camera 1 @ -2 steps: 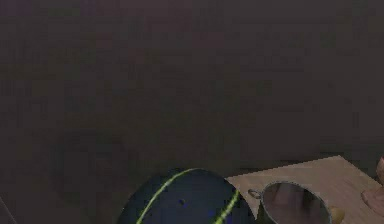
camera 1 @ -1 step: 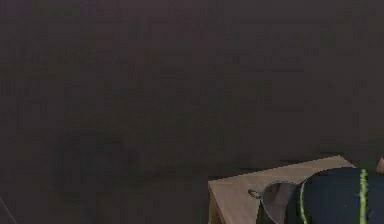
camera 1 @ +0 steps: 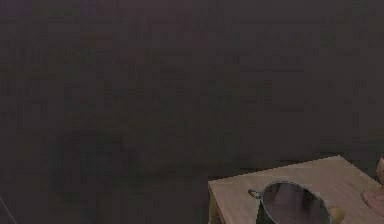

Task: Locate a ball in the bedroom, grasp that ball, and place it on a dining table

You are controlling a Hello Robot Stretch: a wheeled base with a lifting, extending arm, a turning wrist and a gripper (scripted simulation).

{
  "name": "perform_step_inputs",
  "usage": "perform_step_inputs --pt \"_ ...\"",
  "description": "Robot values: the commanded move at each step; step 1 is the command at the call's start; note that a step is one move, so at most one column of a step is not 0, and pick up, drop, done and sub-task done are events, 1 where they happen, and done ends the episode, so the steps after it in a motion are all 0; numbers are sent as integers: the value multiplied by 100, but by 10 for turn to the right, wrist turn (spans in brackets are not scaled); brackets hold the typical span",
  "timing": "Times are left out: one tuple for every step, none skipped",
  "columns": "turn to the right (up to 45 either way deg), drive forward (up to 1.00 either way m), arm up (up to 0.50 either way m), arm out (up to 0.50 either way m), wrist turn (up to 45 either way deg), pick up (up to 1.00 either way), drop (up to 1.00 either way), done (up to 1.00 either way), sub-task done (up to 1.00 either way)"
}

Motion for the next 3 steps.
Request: perform_step_inputs --pt "0 0 0 0 300 0 0 0 0" --pt "0 0 -4 0 0 0 0 0 0" --pt "0 0 -32 0 0 0 0 0 0"
